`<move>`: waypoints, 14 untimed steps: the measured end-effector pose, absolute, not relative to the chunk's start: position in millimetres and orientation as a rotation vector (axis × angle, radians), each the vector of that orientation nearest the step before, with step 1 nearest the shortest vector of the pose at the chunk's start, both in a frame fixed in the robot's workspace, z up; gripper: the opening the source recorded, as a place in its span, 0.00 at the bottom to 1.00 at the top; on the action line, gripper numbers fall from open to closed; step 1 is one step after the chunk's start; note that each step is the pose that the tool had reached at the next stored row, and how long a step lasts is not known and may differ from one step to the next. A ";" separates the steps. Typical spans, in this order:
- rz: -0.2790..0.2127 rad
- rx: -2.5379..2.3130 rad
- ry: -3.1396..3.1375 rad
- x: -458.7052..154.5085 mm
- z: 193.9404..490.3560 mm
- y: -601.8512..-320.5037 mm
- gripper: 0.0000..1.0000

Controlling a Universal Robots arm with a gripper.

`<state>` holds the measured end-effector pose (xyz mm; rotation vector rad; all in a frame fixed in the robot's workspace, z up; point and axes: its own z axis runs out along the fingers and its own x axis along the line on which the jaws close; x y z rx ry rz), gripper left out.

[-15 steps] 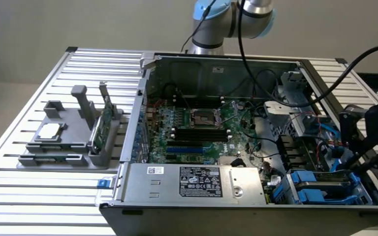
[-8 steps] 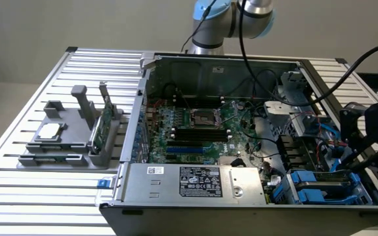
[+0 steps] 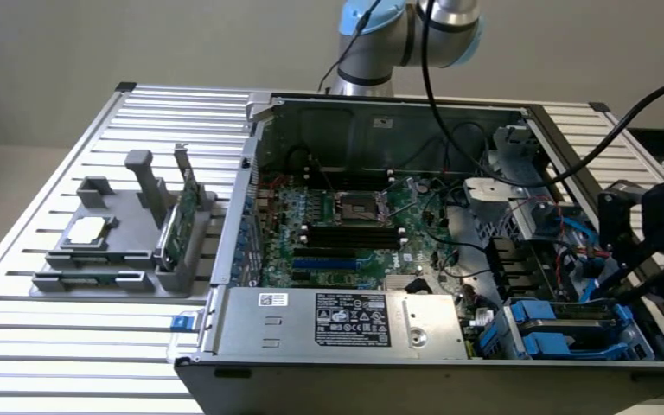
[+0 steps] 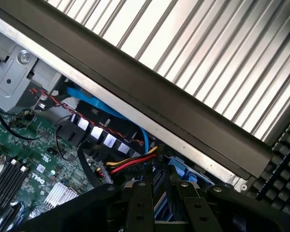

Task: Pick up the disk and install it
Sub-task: 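Insert the first disk wire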

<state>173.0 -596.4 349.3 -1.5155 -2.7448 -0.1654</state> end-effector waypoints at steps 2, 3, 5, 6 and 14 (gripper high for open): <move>-0.167 -1.522 -2.735 173.0 348.7 -597.4 0.25; -0.168 -1.524 -2.730 173.0 348.4 -598.0 0.25; -0.174 -1.528 -2.721 173.0 347.8 -599.0 0.25; -0.178 -1.529 -2.717 173.0 347.4 -599.5 0.25; -0.223 -1.523 -2.693 176.9 344.2 -605.7 0.25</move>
